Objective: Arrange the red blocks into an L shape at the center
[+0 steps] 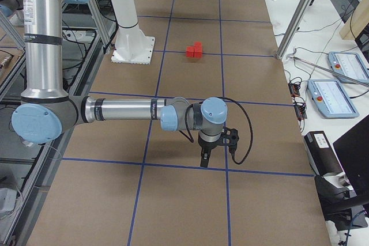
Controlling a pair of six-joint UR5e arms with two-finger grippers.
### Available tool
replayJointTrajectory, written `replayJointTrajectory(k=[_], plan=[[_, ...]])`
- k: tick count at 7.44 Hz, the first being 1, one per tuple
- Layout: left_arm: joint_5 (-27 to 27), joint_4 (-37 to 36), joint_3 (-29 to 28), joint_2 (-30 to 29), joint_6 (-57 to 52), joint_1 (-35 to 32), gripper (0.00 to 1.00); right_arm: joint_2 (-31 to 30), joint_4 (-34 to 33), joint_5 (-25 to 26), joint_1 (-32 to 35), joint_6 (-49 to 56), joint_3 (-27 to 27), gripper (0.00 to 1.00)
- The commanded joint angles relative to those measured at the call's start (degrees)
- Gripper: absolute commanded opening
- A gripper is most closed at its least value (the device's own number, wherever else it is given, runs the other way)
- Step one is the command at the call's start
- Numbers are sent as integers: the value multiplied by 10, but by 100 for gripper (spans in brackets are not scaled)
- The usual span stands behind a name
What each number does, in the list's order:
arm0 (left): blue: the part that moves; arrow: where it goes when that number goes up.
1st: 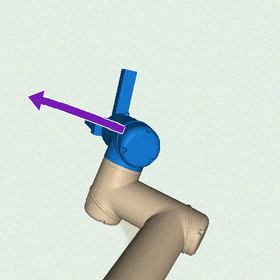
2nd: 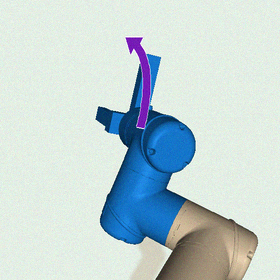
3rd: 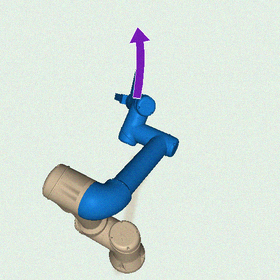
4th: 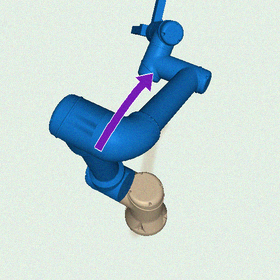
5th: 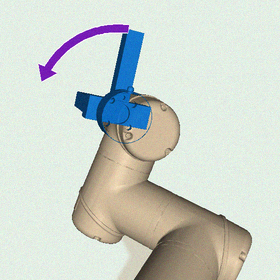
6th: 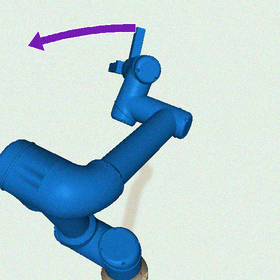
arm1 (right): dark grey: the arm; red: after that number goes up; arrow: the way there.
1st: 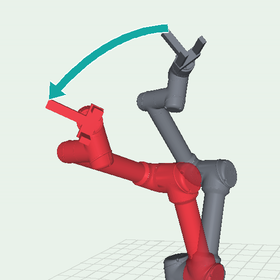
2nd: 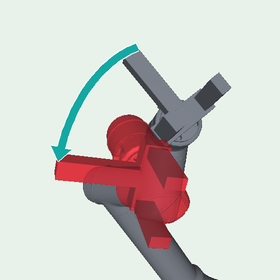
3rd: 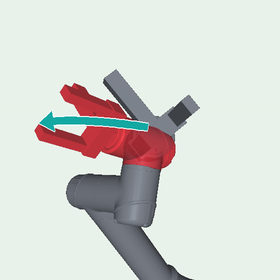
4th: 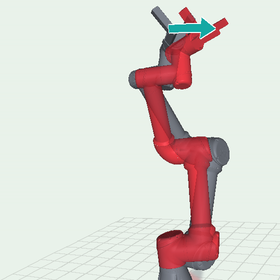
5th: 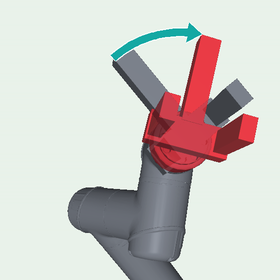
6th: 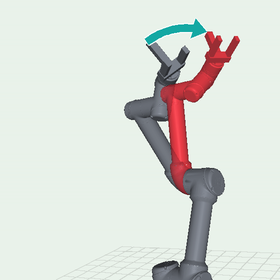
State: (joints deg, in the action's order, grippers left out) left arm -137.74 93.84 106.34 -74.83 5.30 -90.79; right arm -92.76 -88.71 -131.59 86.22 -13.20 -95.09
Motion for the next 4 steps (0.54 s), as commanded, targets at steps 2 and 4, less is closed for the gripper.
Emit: replayJointTrajectory(k=[2, 4], plan=[[-3, 1, -1, 0, -1, 0, 100, -1, 0, 0, 0, 3, 1, 100], [-4, 1, 1, 0, -1, 0, 100, -1, -1, -9, 0, 0, -1, 100]])
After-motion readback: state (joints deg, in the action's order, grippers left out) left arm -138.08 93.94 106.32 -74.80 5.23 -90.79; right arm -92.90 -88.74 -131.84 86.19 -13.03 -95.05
